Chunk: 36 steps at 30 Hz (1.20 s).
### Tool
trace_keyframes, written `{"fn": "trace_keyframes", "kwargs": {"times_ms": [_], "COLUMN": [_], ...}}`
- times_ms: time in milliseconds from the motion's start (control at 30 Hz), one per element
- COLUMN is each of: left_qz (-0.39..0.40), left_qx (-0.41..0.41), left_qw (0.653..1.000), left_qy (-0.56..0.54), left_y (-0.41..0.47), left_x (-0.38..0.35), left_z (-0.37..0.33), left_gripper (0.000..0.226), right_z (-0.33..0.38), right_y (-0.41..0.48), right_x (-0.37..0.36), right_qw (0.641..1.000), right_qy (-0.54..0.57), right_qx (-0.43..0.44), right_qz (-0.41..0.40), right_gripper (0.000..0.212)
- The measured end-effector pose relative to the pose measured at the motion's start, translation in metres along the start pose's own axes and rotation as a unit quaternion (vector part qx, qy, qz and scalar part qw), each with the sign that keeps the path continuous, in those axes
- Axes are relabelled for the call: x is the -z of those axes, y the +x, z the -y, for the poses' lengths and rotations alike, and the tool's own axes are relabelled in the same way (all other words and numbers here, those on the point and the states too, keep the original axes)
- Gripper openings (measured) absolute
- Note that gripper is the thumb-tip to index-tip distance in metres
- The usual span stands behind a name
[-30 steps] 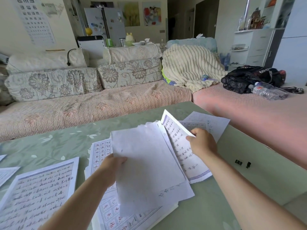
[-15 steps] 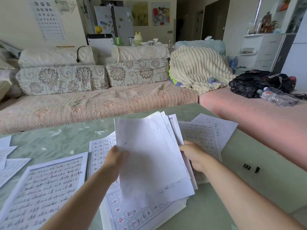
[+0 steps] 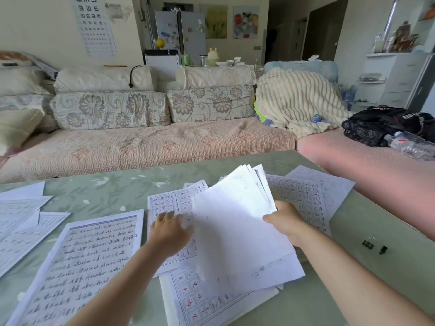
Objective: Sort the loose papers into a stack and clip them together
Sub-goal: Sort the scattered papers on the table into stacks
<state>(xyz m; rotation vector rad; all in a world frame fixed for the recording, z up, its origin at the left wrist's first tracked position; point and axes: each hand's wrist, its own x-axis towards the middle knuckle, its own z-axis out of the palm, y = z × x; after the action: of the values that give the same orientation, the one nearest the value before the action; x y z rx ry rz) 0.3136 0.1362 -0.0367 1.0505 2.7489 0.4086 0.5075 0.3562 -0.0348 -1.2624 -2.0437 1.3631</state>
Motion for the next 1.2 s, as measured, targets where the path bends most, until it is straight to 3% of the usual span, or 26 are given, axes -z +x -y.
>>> {"fn": "trace_keyframes", "kwargs": {"times_ms": [67, 167, 233, 333, 467, 567, 633, 733, 833, 900, 967, 1100, 1200], "left_qz": [0.061, 0.09, 0.101, 0.115, -0.011, -0.089, -0.049, 0.028, 0.036, 0.055, 0.06, 0.033, 0.006], "left_qx": [-0.028, -0.083, -0.089, -0.069, -0.026, 0.04, 0.082, 0.09, 0.106, 0.095, 0.087, 0.095, 0.077], "left_qw": [0.997, 0.992, 0.987, 0.961, 0.962, 0.957, 0.922, 0.844, 0.824, 0.821, 0.831, 0.817, 0.799], "left_qy": [0.035, 0.002, -0.09, -0.24, -0.273, -0.273, -0.376, -0.529, -0.556, -0.56, -0.546, -0.568, -0.597], "left_y": [-0.012, -0.023, -0.023, -0.024, -0.017, -0.009, -0.005, 0.005, 0.016, 0.005, -0.003, -0.005, -0.007], "left_x": [-0.002, -0.007, -0.01, -0.012, -0.003, 0.008, 0.018, 0.022, 0.005, 0.007, 0.007, 0.009, 0.022], "left_z": [0.008, 0.006, -0.001, -0.012, -0.006, 0.004, 0.006, 0.005, 0.004, -0.012, -0.02, -0.013, -0.011], "left_gripper": [0.081, 0.075, 0.072, 0.071, 0.059, 0.069, 0.079, 0.096, 0.102, 0.079, 0.039, 0.03, 0.025], "right_z": [-0.003, -0.005, -0.006, -0.008, -0.002, 0.002, 0.002, 0.004, 0.005, 0.007, 0.005, 0.006, 0.022], "right_y": [-0.001, -0.005, -0.008, -0.011, -0.016, -0.018, -0.018, -0.02, -0.021, -0.023, -0.022, -0.017, -0.024], "right_x": [0.002, 0.001, -0.003, -0.007, 0.001, 0.011, 0.011, 0.008, 0.0, -0.007, -0.013, -0.012, -0.009], "right_qw": [0.999, 0.995, 0.995, 0.996, 0.996, 0.991, 0.987, 0.982, 0.978, 0.983, 0.987, 0.996, 0.998], "right_qy": [0.036, 0.074, 0.057, 0.017, 0.047, 0.104, 0.131, 0.157, 0.16, 0.106, 0.038, -0.022, 0.023], "right_qx": [-0.014, -0.038, -0.036, -0.031, -0.015, 0.008, 0.023, 0.039, 0.025, 0.023, 0.014, -0.002, 0.032], "right_qz": [0.017, 0.051, 0.077, 0.087, 0.08, 0.082, 0.093, 0.098, 0.128, 0.145, 0.156, 0.091, 0.04], "right_gripper": [0.033, 0.029, 0.029, 0.046, 0.063, 0.049, 0.034, 0.038, 0.032, 0.036, 0.058, 0.046, 0.047]}}
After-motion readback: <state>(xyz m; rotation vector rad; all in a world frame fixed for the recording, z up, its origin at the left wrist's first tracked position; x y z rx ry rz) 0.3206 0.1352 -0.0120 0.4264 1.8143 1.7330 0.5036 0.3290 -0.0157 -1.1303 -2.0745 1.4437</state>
